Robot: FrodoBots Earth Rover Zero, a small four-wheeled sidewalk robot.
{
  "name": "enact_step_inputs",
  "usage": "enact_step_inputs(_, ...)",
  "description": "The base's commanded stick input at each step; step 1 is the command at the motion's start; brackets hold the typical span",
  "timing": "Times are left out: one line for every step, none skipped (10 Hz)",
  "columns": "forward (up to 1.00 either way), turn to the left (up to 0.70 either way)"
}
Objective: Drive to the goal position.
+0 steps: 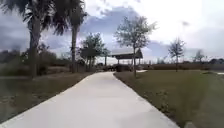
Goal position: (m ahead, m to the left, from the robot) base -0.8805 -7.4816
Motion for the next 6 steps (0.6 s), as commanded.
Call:
enact_step_inputs(1.0, 0.0)
enact_step_inputs(1.0, 0.0)
enact_step_inputs(1.0, 0.0)
enact_step_inputs(1.0, 0.0)
enact_step_inputs(1.0, 0.0)
enact_step_inputs(1.0, 0.0)
